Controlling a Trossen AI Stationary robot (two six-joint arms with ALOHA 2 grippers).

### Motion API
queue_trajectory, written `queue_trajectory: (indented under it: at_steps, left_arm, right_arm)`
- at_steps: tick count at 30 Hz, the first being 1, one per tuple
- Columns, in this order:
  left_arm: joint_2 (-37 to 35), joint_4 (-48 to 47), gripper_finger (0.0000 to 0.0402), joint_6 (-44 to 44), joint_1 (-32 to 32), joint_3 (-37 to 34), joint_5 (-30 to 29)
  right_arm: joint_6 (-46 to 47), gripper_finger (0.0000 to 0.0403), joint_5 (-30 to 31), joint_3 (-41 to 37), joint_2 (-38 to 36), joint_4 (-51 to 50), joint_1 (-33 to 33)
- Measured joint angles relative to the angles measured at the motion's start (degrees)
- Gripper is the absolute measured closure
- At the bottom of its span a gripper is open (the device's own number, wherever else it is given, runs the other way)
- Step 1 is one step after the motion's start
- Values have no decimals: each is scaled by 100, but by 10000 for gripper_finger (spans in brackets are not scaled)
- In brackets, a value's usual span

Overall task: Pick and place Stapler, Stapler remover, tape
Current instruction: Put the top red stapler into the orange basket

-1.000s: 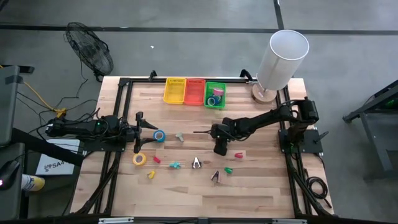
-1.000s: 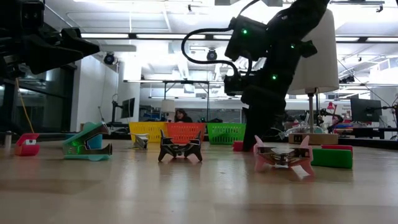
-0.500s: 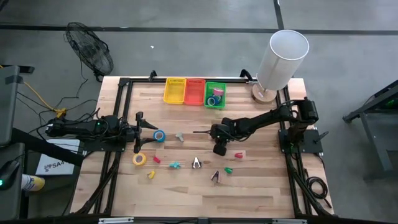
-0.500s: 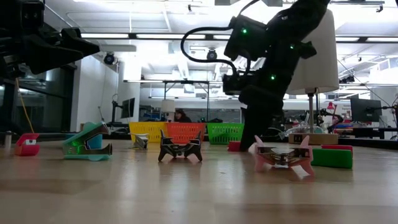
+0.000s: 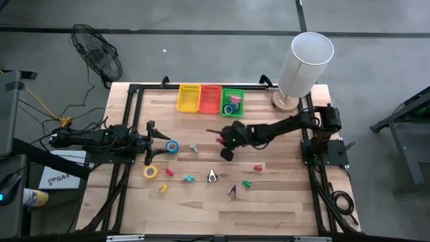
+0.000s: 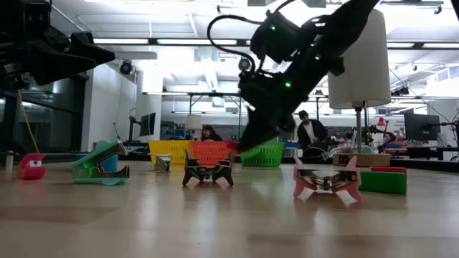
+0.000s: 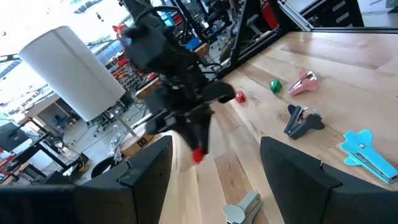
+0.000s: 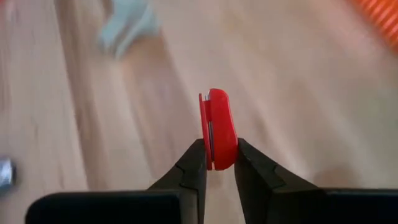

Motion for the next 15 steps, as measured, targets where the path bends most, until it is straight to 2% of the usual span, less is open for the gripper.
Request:
queue_trajectory:
  at_steps: [6, 15]
  left_arm:
    - [0, 0, 163, 0, 1, 0, 0]
    - [-2, 0, 163, 0, -1, -1, 0]
  right_arm:
    - [-12, 349, -27, 2, -5, 808, -439]
    - [-693, 349, -579, 83, -13, 1446, -1132]
